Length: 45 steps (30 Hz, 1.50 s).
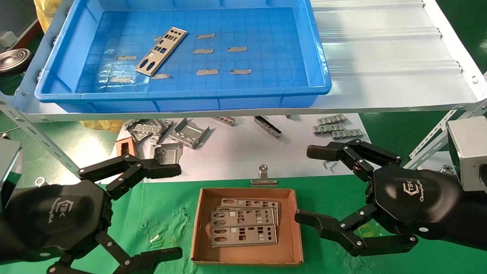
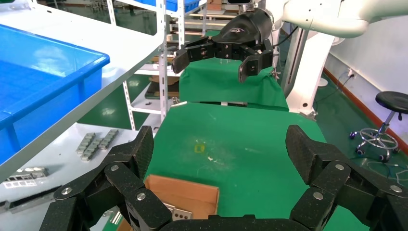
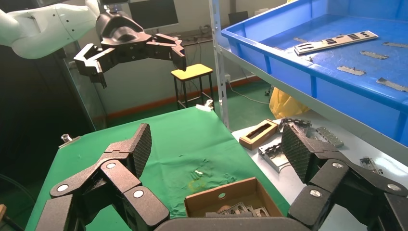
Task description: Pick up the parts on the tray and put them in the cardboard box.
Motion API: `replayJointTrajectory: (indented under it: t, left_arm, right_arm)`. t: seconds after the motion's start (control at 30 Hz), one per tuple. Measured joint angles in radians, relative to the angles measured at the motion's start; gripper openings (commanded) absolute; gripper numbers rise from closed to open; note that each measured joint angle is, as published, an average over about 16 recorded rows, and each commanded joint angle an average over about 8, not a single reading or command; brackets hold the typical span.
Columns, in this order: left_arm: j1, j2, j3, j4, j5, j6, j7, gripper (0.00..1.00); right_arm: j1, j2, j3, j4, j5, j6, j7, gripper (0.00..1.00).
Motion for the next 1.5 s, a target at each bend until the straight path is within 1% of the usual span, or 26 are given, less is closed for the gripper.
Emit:
replayJointTrajectory:
  t: [1.5]
  left_arm:
    - [-0.002, 0.002, 0.002, 0.004, 0.000, 0.001, 0.001, 1.00]
  right_arm:
    - [0.000, 0.000, 0.000, 0.000, 0.000, 0.000, 0.000, 1.00]
